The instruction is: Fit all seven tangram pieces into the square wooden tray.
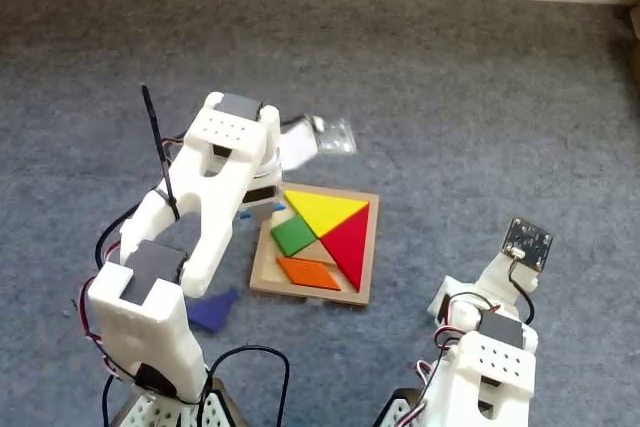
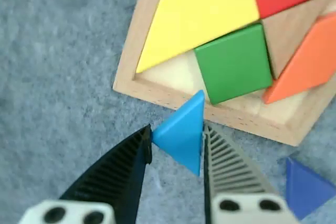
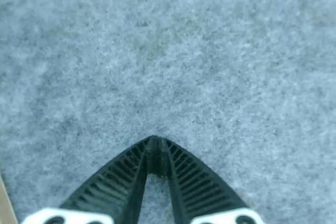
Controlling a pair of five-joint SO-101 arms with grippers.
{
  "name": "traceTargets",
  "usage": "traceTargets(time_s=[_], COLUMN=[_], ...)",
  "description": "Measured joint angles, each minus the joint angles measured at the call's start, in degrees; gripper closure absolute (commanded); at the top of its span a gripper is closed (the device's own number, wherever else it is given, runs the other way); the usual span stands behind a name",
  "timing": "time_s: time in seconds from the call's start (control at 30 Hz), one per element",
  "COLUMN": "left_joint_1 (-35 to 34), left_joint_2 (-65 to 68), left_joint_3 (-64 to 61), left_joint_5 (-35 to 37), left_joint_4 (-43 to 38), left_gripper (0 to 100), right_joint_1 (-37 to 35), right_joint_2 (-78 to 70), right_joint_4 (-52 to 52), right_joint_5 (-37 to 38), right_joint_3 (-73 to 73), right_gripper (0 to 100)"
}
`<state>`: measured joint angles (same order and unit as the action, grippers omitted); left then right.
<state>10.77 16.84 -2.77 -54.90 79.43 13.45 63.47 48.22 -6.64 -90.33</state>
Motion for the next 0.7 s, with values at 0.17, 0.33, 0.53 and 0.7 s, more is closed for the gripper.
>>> traceTargets(time_s=[0.17, 0.33, 0.53, 0.7], left_joint_1=[2.5, 5.1, 6.9, 6.6], left_joint_2=[0.0, 0.0, 0.0, 0.0], left_joint_3=[0.0, 0.0, 0.0, 0.0], left_joint_5=[-12.6, -17.1, -17.6, -14.2], left_joint_4=[0.0, 0.0, 0.0, 0.0], left_gripper=[89, 89, 76, 74], right_joint_1=[0.0, 0.0, 0.0, 0.0], right_joint_2=[0.0, 0.0, 0.0, 0.0], right_joint_4=[0.0, 0.0, 0.0, 0.0], right_joint_5=[0.0, 0.0, 0.0, 0.0], right_joint_3=[0.0, 0.0, 0.0, 0.0], right_gripper=[99.2, 99.2, 99.2, 99.2])
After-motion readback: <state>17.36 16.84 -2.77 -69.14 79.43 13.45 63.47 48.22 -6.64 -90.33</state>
